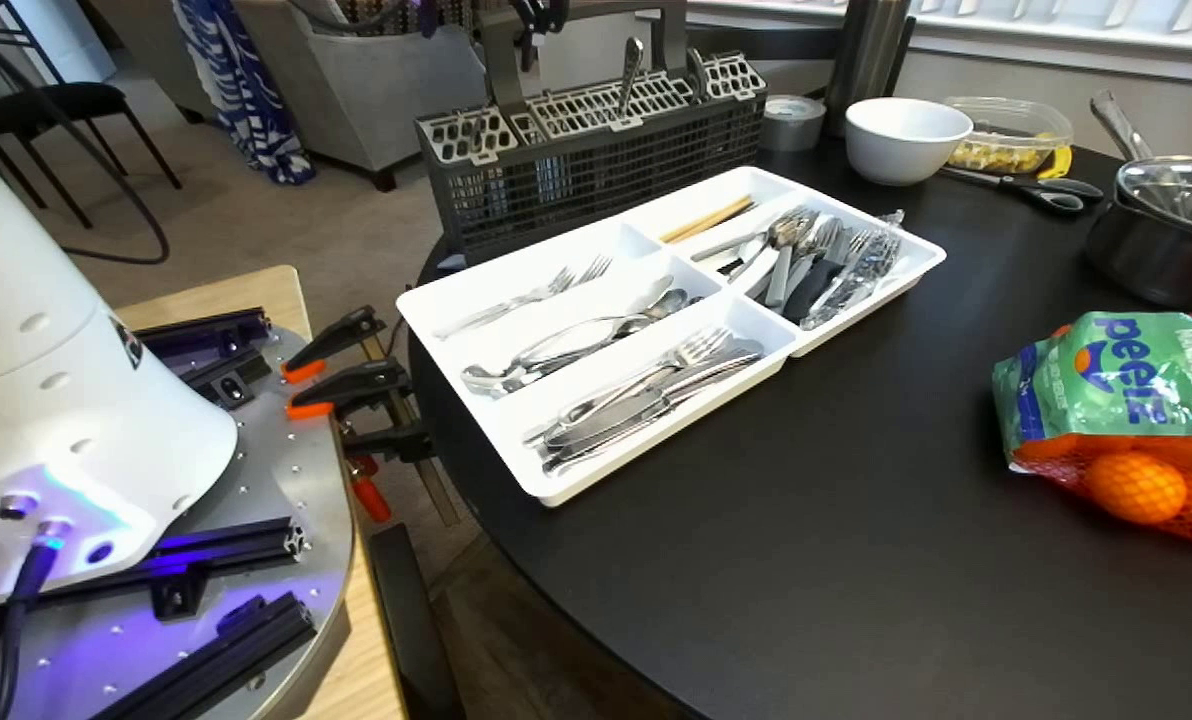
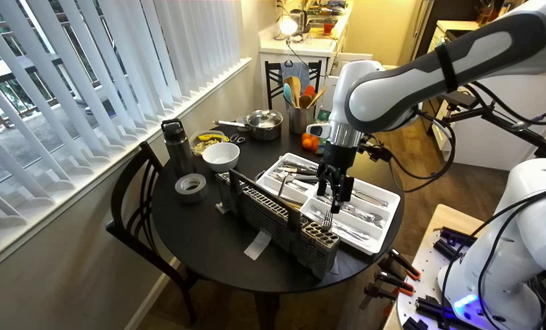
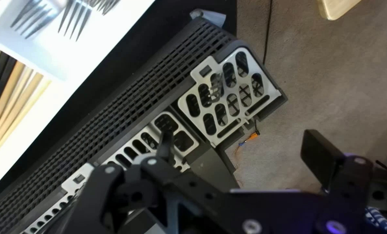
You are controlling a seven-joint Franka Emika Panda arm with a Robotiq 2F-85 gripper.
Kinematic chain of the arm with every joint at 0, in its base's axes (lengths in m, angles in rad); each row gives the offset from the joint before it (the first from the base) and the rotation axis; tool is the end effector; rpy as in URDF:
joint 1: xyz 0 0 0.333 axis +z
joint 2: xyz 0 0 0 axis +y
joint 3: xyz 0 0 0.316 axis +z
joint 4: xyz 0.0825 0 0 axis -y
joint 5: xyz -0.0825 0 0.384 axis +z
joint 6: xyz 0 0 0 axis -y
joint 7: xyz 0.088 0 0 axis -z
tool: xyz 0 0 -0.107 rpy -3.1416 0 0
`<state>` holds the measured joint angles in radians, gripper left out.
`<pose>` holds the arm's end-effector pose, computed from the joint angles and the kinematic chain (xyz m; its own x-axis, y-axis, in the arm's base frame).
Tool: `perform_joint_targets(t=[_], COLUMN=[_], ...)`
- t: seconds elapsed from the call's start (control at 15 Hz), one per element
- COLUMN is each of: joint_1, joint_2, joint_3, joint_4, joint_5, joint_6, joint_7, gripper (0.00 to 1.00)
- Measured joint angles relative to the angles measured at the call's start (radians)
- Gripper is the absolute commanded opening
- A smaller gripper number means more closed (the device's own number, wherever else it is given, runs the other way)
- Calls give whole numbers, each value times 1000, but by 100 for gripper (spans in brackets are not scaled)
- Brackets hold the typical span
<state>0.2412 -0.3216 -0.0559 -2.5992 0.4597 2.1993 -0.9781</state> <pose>0.3957 0.0906 0.3615 0.6491 0.7281 0.2204 0.7549 -0.5807 -0.3047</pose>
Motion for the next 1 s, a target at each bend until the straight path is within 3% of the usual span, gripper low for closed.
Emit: perform_joint_targets(t=[1.0], joint_1=[-22], joint_2=[130], joint_3=[3], joint_4=[-9], joint_5=[13], joint_6=[-26], joint_7=[-6], gripper=[100])
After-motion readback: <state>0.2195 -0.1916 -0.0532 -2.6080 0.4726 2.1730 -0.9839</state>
